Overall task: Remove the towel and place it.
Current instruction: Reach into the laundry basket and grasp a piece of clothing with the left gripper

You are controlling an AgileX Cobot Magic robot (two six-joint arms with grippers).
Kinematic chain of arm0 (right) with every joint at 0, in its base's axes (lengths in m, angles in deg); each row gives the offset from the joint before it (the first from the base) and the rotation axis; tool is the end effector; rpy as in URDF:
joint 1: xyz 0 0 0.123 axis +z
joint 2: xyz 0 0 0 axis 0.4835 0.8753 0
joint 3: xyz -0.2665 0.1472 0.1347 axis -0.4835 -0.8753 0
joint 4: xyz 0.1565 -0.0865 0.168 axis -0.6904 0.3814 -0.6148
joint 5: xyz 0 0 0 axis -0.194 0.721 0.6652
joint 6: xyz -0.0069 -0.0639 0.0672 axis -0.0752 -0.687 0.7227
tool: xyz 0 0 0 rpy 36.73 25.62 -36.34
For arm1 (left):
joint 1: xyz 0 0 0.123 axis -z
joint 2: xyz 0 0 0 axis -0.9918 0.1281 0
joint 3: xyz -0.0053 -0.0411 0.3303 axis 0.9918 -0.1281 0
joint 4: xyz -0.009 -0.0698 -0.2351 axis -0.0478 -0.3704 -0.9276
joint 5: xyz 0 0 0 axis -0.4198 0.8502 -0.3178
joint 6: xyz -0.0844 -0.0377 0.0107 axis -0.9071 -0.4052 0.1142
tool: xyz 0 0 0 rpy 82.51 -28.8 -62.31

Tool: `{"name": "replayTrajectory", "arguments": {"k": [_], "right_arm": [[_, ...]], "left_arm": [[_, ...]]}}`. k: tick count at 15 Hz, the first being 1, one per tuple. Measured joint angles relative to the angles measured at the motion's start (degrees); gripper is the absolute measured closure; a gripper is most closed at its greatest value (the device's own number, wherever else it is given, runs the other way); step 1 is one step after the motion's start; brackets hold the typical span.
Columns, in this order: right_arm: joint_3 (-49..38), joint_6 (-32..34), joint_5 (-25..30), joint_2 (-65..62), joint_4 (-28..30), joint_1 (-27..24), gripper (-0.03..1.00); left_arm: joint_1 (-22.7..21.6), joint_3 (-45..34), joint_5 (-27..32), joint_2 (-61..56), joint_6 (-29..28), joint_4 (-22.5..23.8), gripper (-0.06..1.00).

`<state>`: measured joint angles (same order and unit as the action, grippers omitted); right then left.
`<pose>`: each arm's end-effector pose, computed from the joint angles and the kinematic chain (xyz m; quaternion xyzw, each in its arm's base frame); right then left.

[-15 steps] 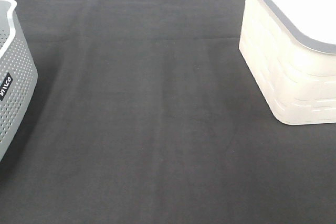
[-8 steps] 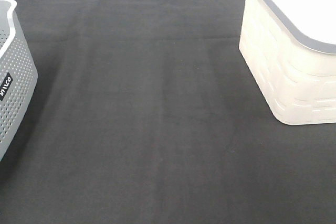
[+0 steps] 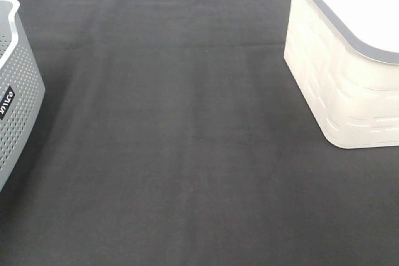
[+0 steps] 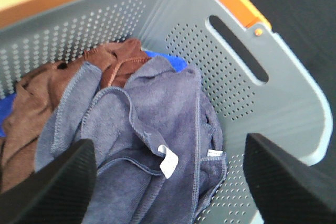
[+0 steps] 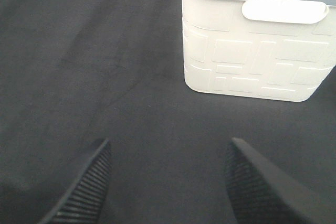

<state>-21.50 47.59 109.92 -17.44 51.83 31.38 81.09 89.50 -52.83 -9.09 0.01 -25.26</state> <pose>-0.0582 0.0054 0.2733 -0.0713 0.8483 0.0292 0.5240 0.2161 0.0329 0.3495 -0.4516 0.7815 -0.0490 0.4277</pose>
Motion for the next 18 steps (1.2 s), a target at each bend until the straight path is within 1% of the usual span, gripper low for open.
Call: {"name": "replayTrajectory", "arguments": {"k": [4, 7, 12, 15, 18], "right_arm": [[0.0, 0.1, 0.0, 0.0, 0.0, 0.0, 0.34], [0.0, 0.1, 0.0, 0.0, 0.0, 0.0, 0.34], [0.0, 0.2, 0.0, 0.0, 0.0, 0.0, 0.34], [0.0, 0.3, 0.0, 0.0, 0.0, 0.0, 0.34], [0.0, 0.6, 0.0, 0.0, 0.5, 0.0, 0.34]], "left_arm": [[0.0, 0.0, -5.0, 9.4, -3.5, -2.0, 0.22], [-0.5, 0.0, -8.6, 15.6, -7.0, -2.3, 0.22], [-4.3, 0.0, -15.3, 21.8, -8.0, -2.8, 0.22], [-4.6, 0.0, -18.7, 25.3, -8.9, -4.0, 0.22], [-4.6, 0.0, -19.6, 27.2, -14.8, -4.2, 0.22]]}}
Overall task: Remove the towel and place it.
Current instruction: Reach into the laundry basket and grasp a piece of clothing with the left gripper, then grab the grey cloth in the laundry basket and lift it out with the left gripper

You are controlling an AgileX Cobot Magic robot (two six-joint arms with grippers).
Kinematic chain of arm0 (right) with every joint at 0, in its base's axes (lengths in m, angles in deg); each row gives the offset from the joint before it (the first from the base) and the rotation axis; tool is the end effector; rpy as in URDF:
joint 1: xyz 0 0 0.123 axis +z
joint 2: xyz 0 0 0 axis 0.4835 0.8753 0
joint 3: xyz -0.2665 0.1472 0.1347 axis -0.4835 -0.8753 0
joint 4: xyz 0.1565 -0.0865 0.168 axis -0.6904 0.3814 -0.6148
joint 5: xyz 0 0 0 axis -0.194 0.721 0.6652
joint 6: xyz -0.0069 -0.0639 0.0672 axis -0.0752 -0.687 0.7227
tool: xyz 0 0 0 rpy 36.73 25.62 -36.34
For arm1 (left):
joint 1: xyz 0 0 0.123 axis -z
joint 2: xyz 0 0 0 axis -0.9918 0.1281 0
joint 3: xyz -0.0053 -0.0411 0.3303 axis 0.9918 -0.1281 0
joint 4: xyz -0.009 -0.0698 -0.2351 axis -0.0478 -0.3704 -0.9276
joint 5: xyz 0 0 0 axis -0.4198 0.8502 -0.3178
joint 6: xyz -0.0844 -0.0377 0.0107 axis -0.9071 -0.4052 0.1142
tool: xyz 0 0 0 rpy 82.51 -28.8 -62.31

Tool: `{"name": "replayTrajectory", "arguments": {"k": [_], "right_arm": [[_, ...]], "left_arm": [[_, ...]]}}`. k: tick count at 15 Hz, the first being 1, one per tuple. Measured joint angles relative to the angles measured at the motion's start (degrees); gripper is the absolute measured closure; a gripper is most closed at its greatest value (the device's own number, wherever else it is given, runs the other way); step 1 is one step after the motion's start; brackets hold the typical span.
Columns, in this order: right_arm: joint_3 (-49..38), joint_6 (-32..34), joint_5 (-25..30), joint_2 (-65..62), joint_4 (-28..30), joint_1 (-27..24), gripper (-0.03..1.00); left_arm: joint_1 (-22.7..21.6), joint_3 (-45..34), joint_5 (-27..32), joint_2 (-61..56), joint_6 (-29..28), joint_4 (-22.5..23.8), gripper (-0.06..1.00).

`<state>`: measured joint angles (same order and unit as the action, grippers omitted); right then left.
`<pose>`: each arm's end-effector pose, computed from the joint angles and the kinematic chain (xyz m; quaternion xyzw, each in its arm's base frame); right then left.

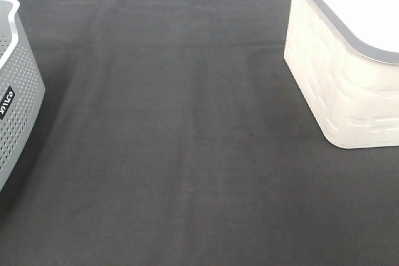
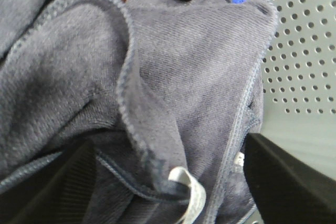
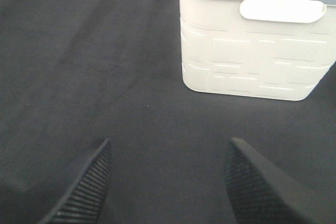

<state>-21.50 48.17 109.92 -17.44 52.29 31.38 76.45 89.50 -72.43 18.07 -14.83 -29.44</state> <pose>-0.0581 0.0048 0.2733 -0.0668 0.8488 0.0279 0.5238 0.3181 0.0443 0.2358 -0.5707 0.7508 -0.1215 0.3097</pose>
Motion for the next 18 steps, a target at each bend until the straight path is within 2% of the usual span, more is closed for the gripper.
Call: {"name": "replayTrajectory", "arguments": {"k": [5, 10, 18], "right_arm": [[0.0, 0.5, 0.0, 0.0, 0.6, 0.0, 0.34], [0.0, 0.5, 0.0, 0.0, 0.6, 0.0, 0.34], [0.0, 1.5, 0.0, 0.0, 1.0, 0.0, 0.34]], "left_arm": [[0.0, 0.0, -1.8, 0.1, -5.1, 0.5, 0.22], [-3.8, 0.0, -1.8, 0.1, -3.9, 0.7, 0.33], [-3.0, 0.0, -3.2, 0.1, -1.6, -1.4, 0.34]]}}
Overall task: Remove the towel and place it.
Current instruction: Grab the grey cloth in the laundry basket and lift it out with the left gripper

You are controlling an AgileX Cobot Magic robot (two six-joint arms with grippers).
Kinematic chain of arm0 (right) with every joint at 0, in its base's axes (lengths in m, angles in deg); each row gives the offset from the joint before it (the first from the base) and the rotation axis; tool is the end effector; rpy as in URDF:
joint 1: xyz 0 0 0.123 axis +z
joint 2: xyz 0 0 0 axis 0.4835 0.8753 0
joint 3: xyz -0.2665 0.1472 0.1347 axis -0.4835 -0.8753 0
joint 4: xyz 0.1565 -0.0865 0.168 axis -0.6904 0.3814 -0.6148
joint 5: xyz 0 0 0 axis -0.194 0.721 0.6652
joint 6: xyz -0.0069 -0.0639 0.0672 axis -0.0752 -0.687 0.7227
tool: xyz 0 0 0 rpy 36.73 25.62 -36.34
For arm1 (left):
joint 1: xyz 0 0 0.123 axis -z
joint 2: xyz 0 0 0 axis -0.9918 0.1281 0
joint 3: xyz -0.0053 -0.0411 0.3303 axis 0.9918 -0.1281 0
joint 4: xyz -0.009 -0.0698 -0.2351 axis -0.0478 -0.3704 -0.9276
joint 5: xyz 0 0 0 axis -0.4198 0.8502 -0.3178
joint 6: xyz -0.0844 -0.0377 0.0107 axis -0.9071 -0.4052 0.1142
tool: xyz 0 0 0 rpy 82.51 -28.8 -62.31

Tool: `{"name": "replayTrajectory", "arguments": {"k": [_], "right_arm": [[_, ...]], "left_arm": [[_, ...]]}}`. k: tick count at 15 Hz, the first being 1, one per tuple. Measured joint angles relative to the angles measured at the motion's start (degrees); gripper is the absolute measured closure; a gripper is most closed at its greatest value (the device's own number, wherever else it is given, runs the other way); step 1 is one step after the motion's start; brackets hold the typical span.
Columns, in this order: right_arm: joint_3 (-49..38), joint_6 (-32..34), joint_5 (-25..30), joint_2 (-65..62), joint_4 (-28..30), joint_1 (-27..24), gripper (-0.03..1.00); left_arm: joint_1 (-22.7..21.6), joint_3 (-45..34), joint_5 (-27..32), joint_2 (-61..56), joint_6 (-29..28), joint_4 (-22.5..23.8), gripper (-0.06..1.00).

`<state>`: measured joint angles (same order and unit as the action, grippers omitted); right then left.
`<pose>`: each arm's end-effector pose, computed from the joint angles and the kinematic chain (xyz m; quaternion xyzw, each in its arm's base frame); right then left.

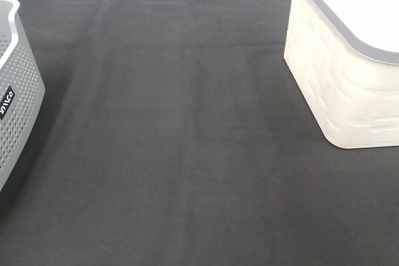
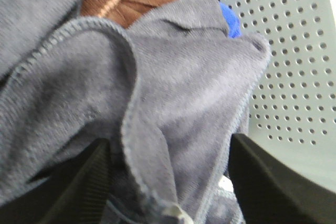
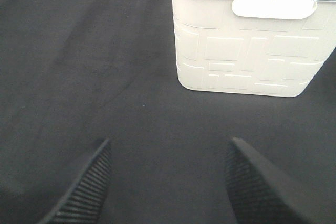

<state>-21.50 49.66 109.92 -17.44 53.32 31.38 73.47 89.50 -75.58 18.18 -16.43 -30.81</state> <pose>-0.0580 0.0033 0.2732 -0.0554 0.8499 0.0257 0.5234 0.3195 0.0587 0.2377 -0.5996 0.7187 -0.1437 0.3214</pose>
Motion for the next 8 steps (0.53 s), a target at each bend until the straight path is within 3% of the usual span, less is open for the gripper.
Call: {"name": "replayTrajectory", "arguments": {"k": [6, 8], "right_arm": [[0.0, 0.2, 0.0, 0.0, 0.1, 0.0, 0.34], [0.0, 0.2, 0.0, 0.0, 0.1, 0.0, 0.34]], "left_arm": [[0.5, 0.0, -0.1, 0.7, 0.6, -1.3, 0.34], [0.5, 0.0, -0.1, 0.7, 0.6, -1.6, 0.4]]}}
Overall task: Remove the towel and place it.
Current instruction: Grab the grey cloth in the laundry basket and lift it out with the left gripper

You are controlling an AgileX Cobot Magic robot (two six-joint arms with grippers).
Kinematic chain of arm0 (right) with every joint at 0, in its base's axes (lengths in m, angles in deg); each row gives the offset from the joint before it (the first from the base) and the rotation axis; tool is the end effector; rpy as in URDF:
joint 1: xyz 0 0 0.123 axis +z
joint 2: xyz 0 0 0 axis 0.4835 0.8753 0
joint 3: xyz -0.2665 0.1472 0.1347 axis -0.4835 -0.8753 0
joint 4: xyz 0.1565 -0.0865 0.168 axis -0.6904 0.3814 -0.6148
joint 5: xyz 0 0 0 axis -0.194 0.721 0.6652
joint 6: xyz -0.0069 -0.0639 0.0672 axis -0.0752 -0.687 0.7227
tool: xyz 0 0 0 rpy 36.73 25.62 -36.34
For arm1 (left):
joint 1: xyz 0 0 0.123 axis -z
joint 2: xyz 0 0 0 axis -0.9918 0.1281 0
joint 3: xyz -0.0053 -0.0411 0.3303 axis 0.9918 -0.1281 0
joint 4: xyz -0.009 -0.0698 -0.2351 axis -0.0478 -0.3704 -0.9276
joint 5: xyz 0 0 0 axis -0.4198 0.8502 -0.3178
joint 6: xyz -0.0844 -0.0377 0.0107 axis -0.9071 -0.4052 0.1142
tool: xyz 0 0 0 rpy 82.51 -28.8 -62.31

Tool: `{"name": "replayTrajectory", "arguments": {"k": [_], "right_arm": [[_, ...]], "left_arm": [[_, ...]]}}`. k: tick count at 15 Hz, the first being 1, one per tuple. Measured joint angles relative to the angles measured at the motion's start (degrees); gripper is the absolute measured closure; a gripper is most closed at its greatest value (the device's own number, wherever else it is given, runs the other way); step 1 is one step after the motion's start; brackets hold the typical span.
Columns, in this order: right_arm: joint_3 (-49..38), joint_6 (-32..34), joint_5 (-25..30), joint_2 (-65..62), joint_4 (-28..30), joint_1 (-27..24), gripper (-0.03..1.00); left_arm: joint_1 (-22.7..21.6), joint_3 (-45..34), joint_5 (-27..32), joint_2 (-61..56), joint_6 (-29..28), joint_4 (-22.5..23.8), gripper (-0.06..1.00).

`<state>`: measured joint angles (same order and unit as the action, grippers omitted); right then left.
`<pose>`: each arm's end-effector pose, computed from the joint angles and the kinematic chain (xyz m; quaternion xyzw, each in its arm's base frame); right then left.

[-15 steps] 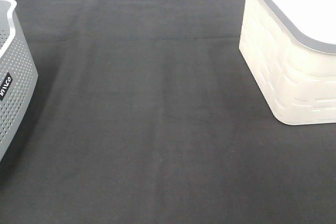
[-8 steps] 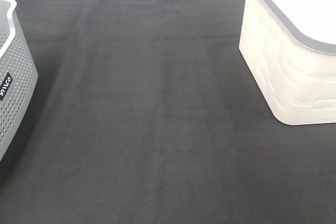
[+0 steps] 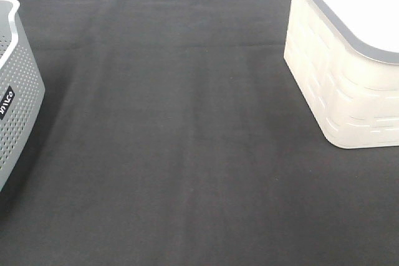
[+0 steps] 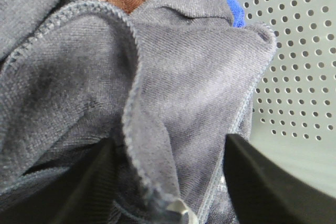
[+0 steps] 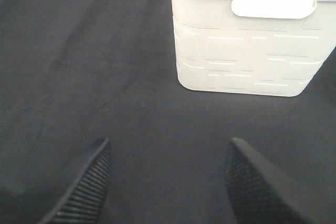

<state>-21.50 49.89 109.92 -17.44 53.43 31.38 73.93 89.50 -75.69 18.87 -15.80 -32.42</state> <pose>-0.0580 0.0032 0.2732 -0.0537 0.8501 0.0258 0.5233 0.3213 0.0559 0.2338 -0.6034 0.7185 -0.1467 0.3135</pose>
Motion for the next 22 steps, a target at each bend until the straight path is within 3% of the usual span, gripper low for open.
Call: {"name": "replayTrajectory", "arguments": {"k": [3, 5, 7, 10, 15, 22], "right_arm": [[0.0, 0.0, 0.0, 0.0, 0.1, 0.0, 0.34], [0.0, 0.0, 0.0, 0.0, 0.1, 0.0, 0.34], [0.0, 0.0, 0.0, 0.0, 0.1, 0.0, 0.34], [0.0, 0.0, 0.0, 0.0, 0.1, 0.0, 0.34], [0.0, 0.0, 0.0, 0.0, 0.1, 0.0, 0.34], [0.0, 0.0, 0.0, 0.0, 0.1, 0.0, 0.34]], "left_arm": [[0.0, 0.0, 0.0, 0.0, 0.0, -0.4, 0.63], [0.0, 0.0, 0.0, 0.0, 0.0, -0.5, 0.84], [0.0, 0.0, 0.0, 0.0, 0.0, -0.5, 0.94], [0.0, 0.0, 0.0, 0.0, 1.0, -0.3, 0.94], [0.0, 0.0, -2.5, -0.6, 11.5, 0.5, 0.94], [0.0, 0.0, -12.9, -12.2, 12.2, -0.2, 0.94]]}}
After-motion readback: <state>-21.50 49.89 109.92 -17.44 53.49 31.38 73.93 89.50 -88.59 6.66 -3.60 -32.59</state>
